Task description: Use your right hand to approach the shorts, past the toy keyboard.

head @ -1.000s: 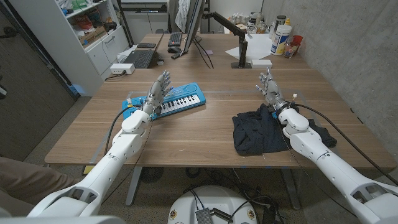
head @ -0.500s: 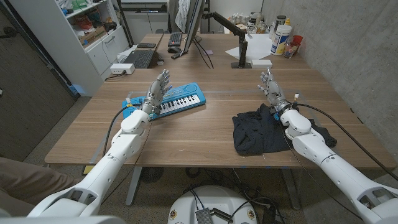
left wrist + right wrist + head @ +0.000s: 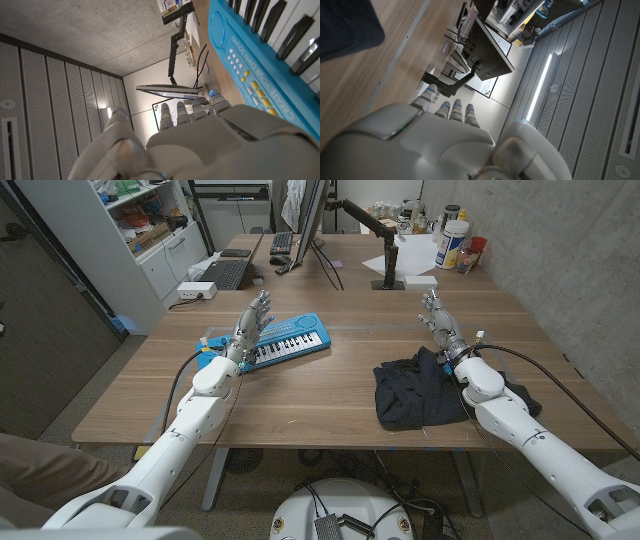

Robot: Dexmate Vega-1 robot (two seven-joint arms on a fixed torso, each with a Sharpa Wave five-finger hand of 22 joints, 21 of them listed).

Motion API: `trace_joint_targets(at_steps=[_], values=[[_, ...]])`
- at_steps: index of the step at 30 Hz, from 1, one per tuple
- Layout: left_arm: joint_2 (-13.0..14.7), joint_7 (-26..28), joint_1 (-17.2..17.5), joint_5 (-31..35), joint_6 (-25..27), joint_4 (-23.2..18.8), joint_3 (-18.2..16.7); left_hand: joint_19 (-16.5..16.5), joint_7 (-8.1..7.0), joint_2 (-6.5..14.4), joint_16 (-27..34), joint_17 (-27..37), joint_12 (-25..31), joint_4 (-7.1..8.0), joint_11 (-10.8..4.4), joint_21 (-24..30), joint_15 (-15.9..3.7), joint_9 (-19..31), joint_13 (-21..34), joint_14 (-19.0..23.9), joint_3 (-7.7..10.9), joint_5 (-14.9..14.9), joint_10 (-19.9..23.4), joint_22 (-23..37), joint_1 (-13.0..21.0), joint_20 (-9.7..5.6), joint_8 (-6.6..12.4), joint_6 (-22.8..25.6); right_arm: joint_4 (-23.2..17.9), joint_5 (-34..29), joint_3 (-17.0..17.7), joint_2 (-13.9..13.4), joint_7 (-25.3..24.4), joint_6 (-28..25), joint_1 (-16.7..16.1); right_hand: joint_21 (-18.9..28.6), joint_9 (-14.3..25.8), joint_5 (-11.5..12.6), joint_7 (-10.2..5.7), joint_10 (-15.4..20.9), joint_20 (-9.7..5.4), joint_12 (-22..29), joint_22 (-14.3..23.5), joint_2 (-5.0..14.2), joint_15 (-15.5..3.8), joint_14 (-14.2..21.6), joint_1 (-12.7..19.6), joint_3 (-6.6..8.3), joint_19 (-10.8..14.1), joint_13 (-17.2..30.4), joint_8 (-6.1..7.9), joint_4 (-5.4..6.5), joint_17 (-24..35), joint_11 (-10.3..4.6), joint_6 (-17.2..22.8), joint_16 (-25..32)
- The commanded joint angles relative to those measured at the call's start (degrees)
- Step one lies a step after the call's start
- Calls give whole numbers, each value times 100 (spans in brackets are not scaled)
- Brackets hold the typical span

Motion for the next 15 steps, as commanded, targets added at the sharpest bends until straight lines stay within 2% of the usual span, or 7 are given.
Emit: trace_joint_targets(at_steps=[1, 15], values=[[31, 106, 85, 21, -28, -105, 23, -32, 16, -5, -18, 9, -3, -17, -30, 0, 9, 21, 2, -72, 20, 33, -28, 2, 45, 23, -14, -6, -11, -652, -61, -127, -409, 172, -45, -11, 18, 30, -19, -26, 2, 6, 21, 7, -39, -61, 87, -34, -28, 9, 41, 8, 12, -24, -26, 15], [49, 132, 70, 7, -19, -94, 30, -65, 14, -1, -18, 7, -3, -19, -9, 4, 30, 20, 0, -110, 26, 33, -35, 0, 51, 22, -14, -5, 8, -975, -126, -162, -545, 240, 26, -19, 18, 30, -34, -53, -22, 3, 20, 24, -68, -105, 112, -26, -87, 7, 52, -2, 8, -62, -3, 12]])
